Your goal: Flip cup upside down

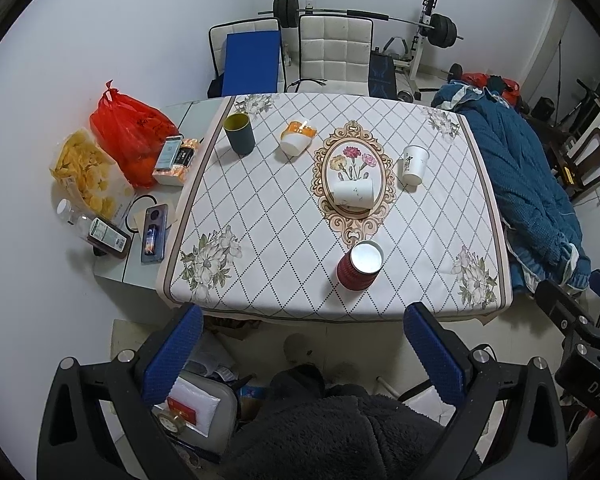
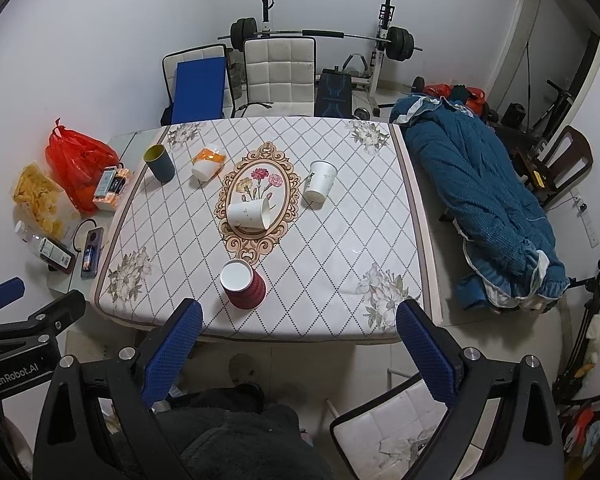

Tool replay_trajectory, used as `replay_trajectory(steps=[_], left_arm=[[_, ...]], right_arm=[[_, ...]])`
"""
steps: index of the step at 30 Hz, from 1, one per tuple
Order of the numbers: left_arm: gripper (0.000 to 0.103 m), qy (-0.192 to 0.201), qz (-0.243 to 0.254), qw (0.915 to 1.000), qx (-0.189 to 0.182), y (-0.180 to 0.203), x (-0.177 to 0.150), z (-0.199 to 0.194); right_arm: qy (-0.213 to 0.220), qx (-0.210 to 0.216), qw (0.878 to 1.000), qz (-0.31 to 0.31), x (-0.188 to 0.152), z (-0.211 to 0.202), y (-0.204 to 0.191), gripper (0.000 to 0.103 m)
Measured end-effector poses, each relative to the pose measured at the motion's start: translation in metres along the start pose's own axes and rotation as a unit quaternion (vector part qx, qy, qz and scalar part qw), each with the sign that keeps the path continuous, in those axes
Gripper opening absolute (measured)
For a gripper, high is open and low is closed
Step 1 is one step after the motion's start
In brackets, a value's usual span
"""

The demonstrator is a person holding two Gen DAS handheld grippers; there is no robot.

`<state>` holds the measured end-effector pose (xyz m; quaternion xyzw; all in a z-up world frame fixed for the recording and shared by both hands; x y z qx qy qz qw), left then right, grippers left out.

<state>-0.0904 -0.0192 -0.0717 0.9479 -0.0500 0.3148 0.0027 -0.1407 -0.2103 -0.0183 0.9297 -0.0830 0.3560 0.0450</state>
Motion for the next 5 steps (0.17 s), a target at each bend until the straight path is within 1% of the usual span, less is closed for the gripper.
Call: replay_trajectory(steps=[5], left_arm=[[0.103,0.003,0.0,1.0,0.001,0.0023,0.0015,0.0011]], right_arm=[[0.0,0.003,1.0,0.001,0.0019,0.0006,-0.0015,0.1]])
Point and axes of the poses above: each gripper's, at about its wrist camera, not at the fingertips, and z roughly the way its jaws point, y to its right, x to its top, the point moved 5 cm from there along z, roughly the way its jaws point, and after that the axes turned 14 degrees about y, right-handed, at the moved point
